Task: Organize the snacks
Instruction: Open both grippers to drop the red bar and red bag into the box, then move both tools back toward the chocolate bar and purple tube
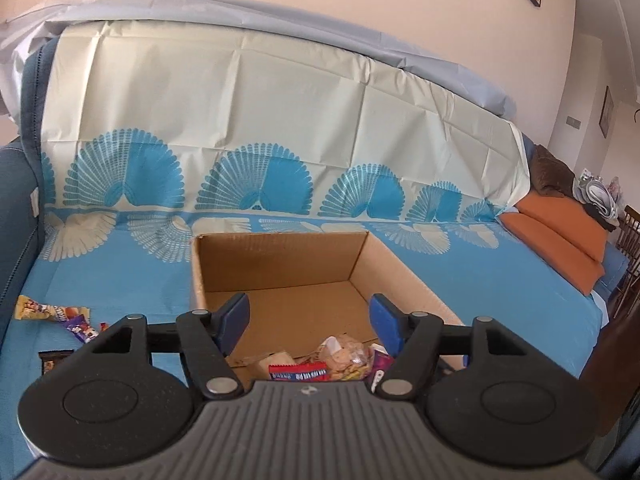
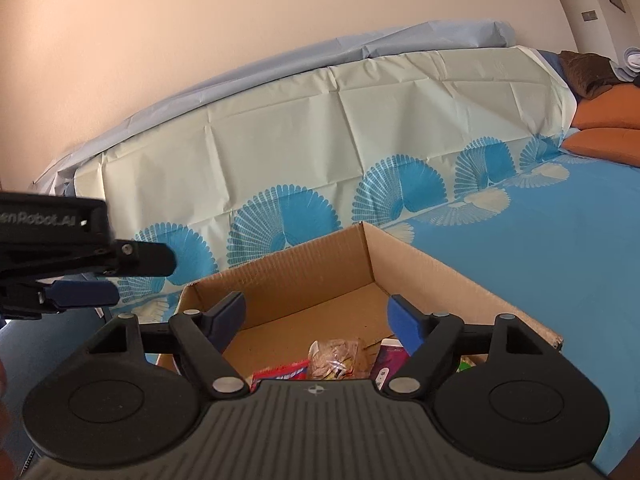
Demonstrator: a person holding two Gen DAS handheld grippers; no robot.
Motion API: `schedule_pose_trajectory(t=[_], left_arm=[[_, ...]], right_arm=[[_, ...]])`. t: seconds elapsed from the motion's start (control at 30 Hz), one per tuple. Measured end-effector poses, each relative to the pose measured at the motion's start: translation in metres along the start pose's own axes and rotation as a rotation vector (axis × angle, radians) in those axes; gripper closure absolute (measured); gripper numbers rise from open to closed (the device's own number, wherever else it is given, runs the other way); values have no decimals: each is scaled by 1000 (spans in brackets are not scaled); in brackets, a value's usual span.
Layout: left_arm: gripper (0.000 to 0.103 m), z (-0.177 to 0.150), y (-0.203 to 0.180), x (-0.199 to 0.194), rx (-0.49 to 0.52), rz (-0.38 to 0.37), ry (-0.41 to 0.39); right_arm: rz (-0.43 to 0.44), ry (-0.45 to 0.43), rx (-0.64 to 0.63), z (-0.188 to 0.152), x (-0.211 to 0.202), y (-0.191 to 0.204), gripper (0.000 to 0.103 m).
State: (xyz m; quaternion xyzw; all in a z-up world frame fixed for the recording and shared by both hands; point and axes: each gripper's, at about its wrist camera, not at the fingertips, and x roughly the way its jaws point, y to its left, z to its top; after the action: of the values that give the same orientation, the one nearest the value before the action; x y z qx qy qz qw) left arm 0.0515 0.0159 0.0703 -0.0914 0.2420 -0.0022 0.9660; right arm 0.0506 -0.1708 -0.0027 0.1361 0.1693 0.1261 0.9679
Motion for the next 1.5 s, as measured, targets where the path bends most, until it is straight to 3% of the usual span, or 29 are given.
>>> schedule_pose_trajectory(t=[0.13, 0.2, 0.33, 0.43, 0.47, 0.53, 0.6, 0.63, 0.67, 0.77, 0.87, 0.93, 1.07, 1.23, 1.5], left_arm=[[32, -28, 27, -34, 47, 101, -95], [32, -41, 44, -44, 62, 124, -89], [47, -61, 86, -55, 109, 148, -33], [62, -67, 119, -60, 124, 171, -47], [62, -71, 133, -61, 109, 177, -47], [74, -82, 159, -58, 68, 207, -37], [76, -102, 184, -49, -10, 256, 22], [79, -101, 195, -44, -73, 267, 61], [79, -100, 199, -45, -96, 278, 47], [79, -98, 199, -40, -93, 260, 50], [77, -99, 201, -29, -88, 254, 85], [68, -99, 205, -19, -109, 253, 89], [62, -102, 212, 7, -135, 293, 135], [23, -107, 209, 26, -101, 333, 139], [21, -110, 211, 37, -107, 360, 151]], right_arm=[[11, 16, -22, -2, 1, 6, 22], [15, 17, -48, -4, -1, 12, 22], [28, 13, -102, -8, -7, 22, 22], [40, 16, -145, -11, -10, 30, 22], [42, 18, -157, -12, -11, 33, 25], [53, 27, -175, -14, -13, 38, 34], [64, 38, -188, -17, -14, 41, 46], [68, 41, -195, -18, -15, 43, 48], [71, 43, -203, -20, -15, 45, 51], [74, 42, -223, -22, -16, 50, 52], [70, 57, -245, -25, -13, 55, 52], [71, 67, -258, -27, -13, 58, 52], [66, 60, -297, -32, -17, 63, 52], [68, 43, -351, -36, -22, 70, 52], [76, 6, -387, -32, -27, 77, 51]])
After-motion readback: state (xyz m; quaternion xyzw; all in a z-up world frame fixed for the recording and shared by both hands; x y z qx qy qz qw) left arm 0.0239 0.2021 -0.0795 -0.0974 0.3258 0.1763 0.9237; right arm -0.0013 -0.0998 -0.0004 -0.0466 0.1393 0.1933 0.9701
